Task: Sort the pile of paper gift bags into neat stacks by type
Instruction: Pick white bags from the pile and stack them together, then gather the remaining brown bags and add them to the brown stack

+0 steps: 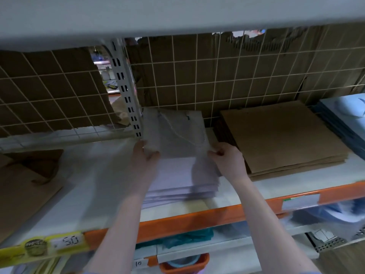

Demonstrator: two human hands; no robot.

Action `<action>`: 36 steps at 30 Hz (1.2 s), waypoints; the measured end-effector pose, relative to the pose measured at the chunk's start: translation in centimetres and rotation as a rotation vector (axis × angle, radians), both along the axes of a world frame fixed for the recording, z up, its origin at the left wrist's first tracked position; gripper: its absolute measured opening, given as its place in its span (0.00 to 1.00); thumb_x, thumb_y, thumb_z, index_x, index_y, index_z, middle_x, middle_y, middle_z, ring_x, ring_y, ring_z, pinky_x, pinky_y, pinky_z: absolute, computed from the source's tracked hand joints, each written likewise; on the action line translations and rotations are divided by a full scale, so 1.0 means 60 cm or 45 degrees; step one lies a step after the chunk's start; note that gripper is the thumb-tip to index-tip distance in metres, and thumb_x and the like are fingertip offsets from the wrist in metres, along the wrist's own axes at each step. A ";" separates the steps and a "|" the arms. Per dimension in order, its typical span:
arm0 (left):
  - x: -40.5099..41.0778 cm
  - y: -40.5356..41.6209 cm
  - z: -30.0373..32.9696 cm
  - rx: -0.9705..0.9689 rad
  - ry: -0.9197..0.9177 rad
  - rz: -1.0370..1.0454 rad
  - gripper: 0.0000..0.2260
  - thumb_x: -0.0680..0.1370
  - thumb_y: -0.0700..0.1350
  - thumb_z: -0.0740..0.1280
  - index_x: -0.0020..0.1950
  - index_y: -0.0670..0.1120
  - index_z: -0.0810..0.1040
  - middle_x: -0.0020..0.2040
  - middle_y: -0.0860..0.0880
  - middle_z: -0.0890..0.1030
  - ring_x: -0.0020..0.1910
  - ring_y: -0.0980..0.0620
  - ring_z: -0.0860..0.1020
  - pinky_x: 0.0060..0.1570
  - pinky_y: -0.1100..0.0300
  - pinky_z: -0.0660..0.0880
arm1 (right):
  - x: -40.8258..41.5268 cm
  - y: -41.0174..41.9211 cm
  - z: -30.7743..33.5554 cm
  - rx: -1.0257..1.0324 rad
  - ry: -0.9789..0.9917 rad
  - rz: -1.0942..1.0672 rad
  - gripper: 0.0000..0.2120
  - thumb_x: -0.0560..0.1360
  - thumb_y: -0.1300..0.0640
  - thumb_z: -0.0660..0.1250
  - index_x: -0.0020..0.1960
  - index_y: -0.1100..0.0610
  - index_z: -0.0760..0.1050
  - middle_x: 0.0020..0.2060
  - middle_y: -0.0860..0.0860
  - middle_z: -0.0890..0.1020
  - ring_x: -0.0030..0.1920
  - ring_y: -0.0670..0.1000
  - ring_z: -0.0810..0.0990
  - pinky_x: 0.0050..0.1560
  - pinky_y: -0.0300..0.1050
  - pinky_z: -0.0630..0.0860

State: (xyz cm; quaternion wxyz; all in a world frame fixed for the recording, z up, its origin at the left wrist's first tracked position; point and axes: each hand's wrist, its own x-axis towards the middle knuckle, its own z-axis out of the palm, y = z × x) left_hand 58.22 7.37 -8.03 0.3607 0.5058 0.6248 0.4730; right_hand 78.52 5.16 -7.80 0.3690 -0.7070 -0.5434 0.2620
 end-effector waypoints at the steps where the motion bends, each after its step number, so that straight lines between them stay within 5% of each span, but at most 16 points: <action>1: 0.001 0.003 -0.010 0.019 0.153 0.013 0.22 0.76 0.38 0.65 0.69 0.45 0.66 0.52 0.44 0.75 0.51 0.46 0.75 0.41 0.66 0.75 | 0.000 0.004 -0.003 -0.001 -0.016 0.011 0.20 0.76 0.54 0.66 0.66 0.58 0.72 0.58 0.57 0.79 0.57 0.57 0.78 0.48 0.41 0.72; 5: -0.002 0.014 -0.042 0.003 0.670 0.081 0.25 0.74 0.46 0.66 0.70 0.46 0.67 0.65 0.40 0.69 0.64 0.41 0.65 0.57 0.52 0.64 | -0.002 0.018 -0.019 -0.004 -0.090 0.045 0.18 0.75 0.57 0.66 0.64 0.58 0.74 0.55 0.57 0.81 0.52 0.55 0.80 0.43 0.39 0.70; 13: 0.001 0.003 -0.034 -0.011 0.610 0.051 0.22 0.76 0.46 0.64 0.70 0.47 0.66 0.65 0.41 0.69 0.63 0.40 0.68 0.57 0.47 0.70 | -0.003 0.026 -0.032 0.139 -0.294 0.041 0.16 0.75 0.58 0.65 0.63 0.57 0.76 0.58 0.59 0.77 0.52 0.58 0.78 0.46 0.41 0.71; 17: 0.003 -0.011 -0.018 0.054 0.794 0.186 0.23 0.76 0.43 0.65 0.70 0.43 0.69 0.67 0.39 0.69 0.65 0.40 0.67 0.61 0.48 0.66 | -0.013 0.016 -0.023 0.268 -0.463 0.005 0.14 0.76 0.59 0.64 0.61 0.59 0.77 0.56 0.60 0.77 0.54 0.62 0.76 0.52 0.50 0.73; 22: -0.020 -0.034 -0.007 0.102 1.061 0.246 0.20 0.75 0.40 0.66 0.67 0.38 0.72 0.66 0.37 0.72 0.66 0.37 0.67 0.65 0.46 0.63 | -0.042 -0.001 -0.019 0.393 -0.688 0.030 0.11 0.71 0.61 0.70 0.53 0.62 0.80 0.47 0.62 0.80 0.48 0.65 0.78 0.47 0.54 0.75; 28: -0.095 -0.085 -0.004 0.045 1.136 0.346 0.18 0.73 0.43 0.65 0.62 0.38 0.76 0.62 0.36 0.75 0.63 0.37 0.70 0.60 0.46 0.67 | -0.114 -0.022 -0.012 0.312 -0.743 0.161 0.13 0.75 0.56 0.64 0.57 0.60 0.78 0.57 0.59 0.78 0.59 0.61 0.74 0.57 0.50 0.69; 32: -0.176 -0.124 -0.005 0.094 1.187 0.409 0.17 0.70 0.41 0.67 0.55 0.34 0.79 0.54 0.32 0.79 0.54 0.32 0.76 0.57 0.40 0.71 | -0.193 -0.043 -0.012 0.341 -0.735 0.281 0.11 0.74 0.58 0.64 0.54 0.61 0.77 0.52 0.59 0.79 0.54 0.61 0.75 0.51 0.50 0.70; 36: -0.277 -0.165 0.004 -0.049 1.129 0.520 0.17 0.73 0.42 0.67 0.62 0.40 0.77 0.61 0.38 0.75 0.62 0.36 0.69 0.61 0.45 0.67 | -0.302 -0.067 -0.014 0.397 -0.757 0.355 0.07 0.65 0.61 0.73 0.42 0.62 0.80 0.39 0.58 0.81 0.40 0.61 0.79 0.40 0.49 0.75</action>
